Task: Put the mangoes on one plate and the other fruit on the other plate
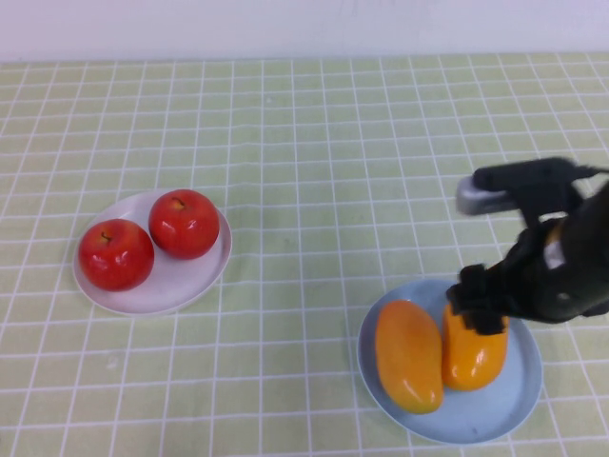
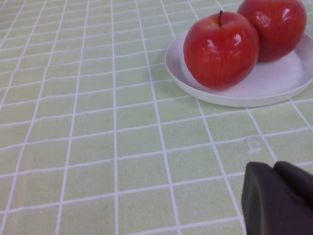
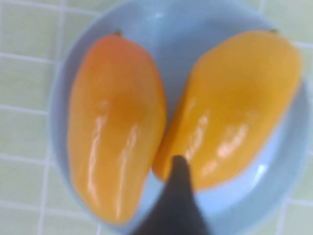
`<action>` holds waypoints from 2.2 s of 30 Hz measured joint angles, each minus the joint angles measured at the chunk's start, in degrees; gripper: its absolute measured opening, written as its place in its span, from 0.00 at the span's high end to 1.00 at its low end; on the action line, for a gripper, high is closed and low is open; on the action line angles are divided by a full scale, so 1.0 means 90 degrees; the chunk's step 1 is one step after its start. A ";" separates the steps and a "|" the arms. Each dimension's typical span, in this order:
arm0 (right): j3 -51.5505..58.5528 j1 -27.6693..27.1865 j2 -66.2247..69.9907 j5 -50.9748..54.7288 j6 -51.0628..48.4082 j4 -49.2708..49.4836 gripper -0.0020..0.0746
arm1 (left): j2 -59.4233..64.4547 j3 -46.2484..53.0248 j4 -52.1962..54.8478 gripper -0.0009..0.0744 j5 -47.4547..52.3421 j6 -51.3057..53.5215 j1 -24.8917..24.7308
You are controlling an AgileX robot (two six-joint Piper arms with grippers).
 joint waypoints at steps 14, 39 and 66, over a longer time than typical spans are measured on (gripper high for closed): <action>0.0000 0.0000 -0.2837 0.1871 -0.0554 0.0159 0.98 | 0.0000 0.0000 0.0000 0.99 0.0000 0.0000 0.0000; 0.1119 -0.0103 -0.4067 0.1234 -0.1654 0.0609 0.99 | 0.0000 0.0000 0.0000 0.99 0.0000 0.0000 0.0000; 0.6744 -0.3366 -0.9292 -0.4452 -0.1854 0.0360 0.99 | -0.0011 0.0000 0.0000 0.99 0.0000 0.0000 0.0000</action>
